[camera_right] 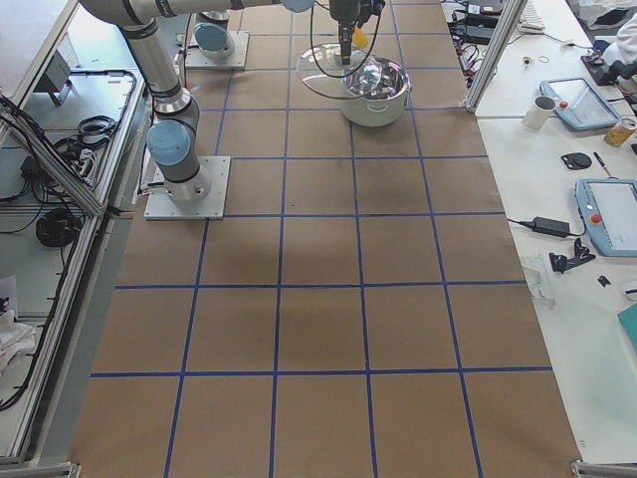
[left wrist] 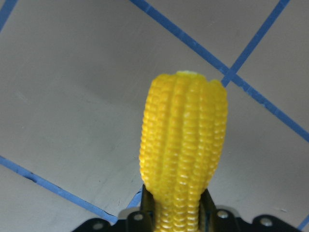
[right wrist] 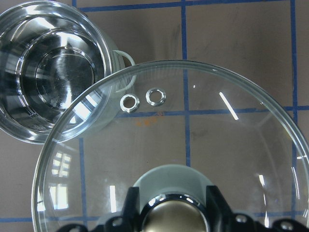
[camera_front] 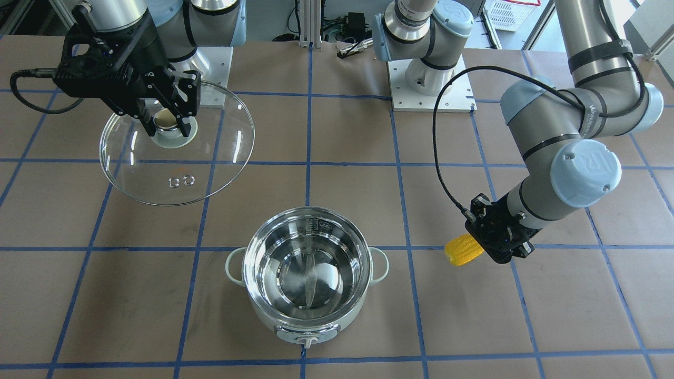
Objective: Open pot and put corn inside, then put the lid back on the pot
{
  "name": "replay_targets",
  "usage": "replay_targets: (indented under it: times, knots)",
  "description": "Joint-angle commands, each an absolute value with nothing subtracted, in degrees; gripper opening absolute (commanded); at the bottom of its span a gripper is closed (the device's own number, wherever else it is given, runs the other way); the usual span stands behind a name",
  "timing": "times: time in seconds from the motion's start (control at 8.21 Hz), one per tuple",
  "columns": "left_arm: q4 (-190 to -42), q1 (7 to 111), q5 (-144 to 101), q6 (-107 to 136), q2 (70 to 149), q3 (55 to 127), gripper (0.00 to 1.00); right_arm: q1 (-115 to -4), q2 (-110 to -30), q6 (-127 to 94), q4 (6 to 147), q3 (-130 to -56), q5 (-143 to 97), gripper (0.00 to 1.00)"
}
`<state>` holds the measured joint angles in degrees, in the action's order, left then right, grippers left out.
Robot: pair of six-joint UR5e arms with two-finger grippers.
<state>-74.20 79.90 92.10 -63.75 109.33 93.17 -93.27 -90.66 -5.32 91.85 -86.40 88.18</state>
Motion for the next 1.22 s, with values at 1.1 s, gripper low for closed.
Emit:
replay_targets:
  times: [1.1]
  knots:
    - [-80.1,100.5,86.5,7.4,113.4,75.0,0.00,-93.3,-90.7,-5.4,91.8,-86.4,88.3,0.06]
